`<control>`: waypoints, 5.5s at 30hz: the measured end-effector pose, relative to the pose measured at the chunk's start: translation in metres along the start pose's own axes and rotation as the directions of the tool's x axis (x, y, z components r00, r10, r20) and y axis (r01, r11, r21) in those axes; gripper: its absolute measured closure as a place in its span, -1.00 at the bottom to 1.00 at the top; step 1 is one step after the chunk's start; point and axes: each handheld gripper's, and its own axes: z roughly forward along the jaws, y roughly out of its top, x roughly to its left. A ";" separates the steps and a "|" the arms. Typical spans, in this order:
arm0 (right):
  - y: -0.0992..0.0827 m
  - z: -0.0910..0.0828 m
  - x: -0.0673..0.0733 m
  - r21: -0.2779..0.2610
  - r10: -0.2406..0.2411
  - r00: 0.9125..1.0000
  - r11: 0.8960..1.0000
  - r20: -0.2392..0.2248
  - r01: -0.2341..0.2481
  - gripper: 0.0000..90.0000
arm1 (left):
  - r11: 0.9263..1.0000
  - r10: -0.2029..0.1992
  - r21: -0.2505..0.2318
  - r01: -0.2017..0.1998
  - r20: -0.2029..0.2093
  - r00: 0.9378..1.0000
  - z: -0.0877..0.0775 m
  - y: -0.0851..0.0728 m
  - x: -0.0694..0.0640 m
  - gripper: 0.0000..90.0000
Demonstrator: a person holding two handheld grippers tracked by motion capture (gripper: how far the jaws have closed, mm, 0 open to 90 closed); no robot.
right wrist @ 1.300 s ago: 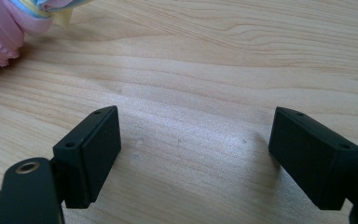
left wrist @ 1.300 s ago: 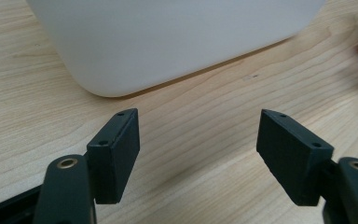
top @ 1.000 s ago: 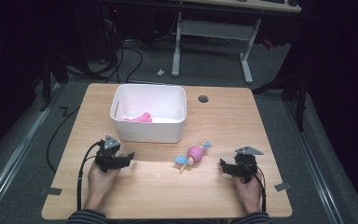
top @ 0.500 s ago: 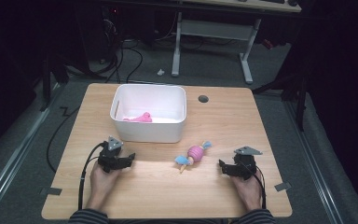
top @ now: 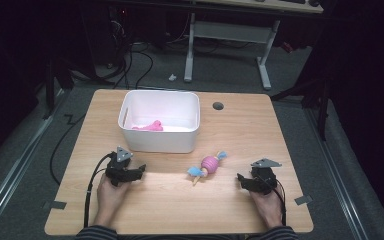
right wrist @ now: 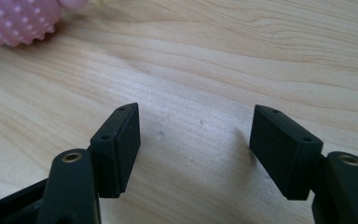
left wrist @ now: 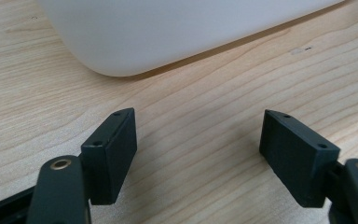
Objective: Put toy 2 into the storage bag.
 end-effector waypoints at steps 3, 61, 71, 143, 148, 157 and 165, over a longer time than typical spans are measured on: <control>0.000 -0.005 0.002 -0.012 -0.009 0.999 1.000 -0.035 0.009 -0.22 | 1.000 0.001 0.001 -0.001 0.000 1.000 0.000 0.000 0.000 -0.39; 0.103 0.020 0.057 0.023 -0.219 0.921 0.971 -0.323 0.239 -0.24 | 1.000 -0.001 0.001 0.001 -0.001 1.000 0.000 0.000 0.000 -0.39; 0.101 0.031 0.060 0.043 -0.219 0.912 0.968 -0.346 0.248 -0.24 | 1.000 -0.001 0.002 0.001 -0.001 1.000 0.000 0.000 0.000 -0.39; 0.174 -0.050 0.044 -0.076 -0.266 0.905 0.964 -0.332 0.256 -0.08 | 1.000 -0.003 0.001 0.003 0.001 1.000 0.000 0.000 0.000 -0.40; 0.185 -0.054 0.045 -0.078 -0.282 0.902 0.959 -0.327 0.271 -0.08 | 1.000 -0.002 0.002 0.002 0.001 1.000 0.000 0.000 0.000 -0.40; 0.204 -0.064 0.051 -0.084 -0.313 0.900 0.950 -0.303 0.302 -0.08 | 1.000 -0.001 0.002 0.001 -0.002 1.000 0.000 0.000 0.000 -0.40; 0.224 -0.071 0.053 -0.111 -0.317 0.898 0.948 -0.304 0.297 -0.08 | 1.000 -0.001 0.002 0.001 -0.001 1.000 0.000 0.000 0.000 -0.40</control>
